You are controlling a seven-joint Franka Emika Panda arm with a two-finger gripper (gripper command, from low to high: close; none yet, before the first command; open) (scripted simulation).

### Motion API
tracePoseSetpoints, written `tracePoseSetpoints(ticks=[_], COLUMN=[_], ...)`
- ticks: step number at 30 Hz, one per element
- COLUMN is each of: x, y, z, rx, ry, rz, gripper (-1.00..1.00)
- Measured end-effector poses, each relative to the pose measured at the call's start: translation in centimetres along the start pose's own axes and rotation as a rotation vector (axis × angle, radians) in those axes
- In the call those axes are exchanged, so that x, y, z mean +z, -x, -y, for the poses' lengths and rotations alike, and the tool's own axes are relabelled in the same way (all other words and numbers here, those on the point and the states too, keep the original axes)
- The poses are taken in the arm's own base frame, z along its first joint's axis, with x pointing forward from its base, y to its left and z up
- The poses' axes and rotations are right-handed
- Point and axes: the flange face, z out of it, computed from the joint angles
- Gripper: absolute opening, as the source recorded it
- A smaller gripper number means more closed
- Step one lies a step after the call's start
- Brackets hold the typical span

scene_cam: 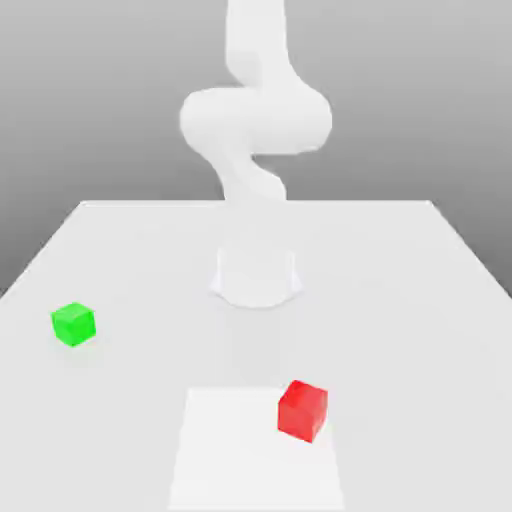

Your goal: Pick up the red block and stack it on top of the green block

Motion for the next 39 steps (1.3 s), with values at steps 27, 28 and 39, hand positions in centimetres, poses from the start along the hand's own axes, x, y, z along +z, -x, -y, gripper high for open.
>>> tracePoseSetpoints(ticks=[27, 28, 39], x=[33.5, 33.7, 35.8], y=[22.9, 23.9, 26.3], z=[-16.5, -17.0, -18.3], rx=[0.36, 0.378, 0.439], ry=[0.593, 0.601, 0.6], rz=[0.353, 0.372, 0.407], gripper=[0.0, 0.0, 0.0])
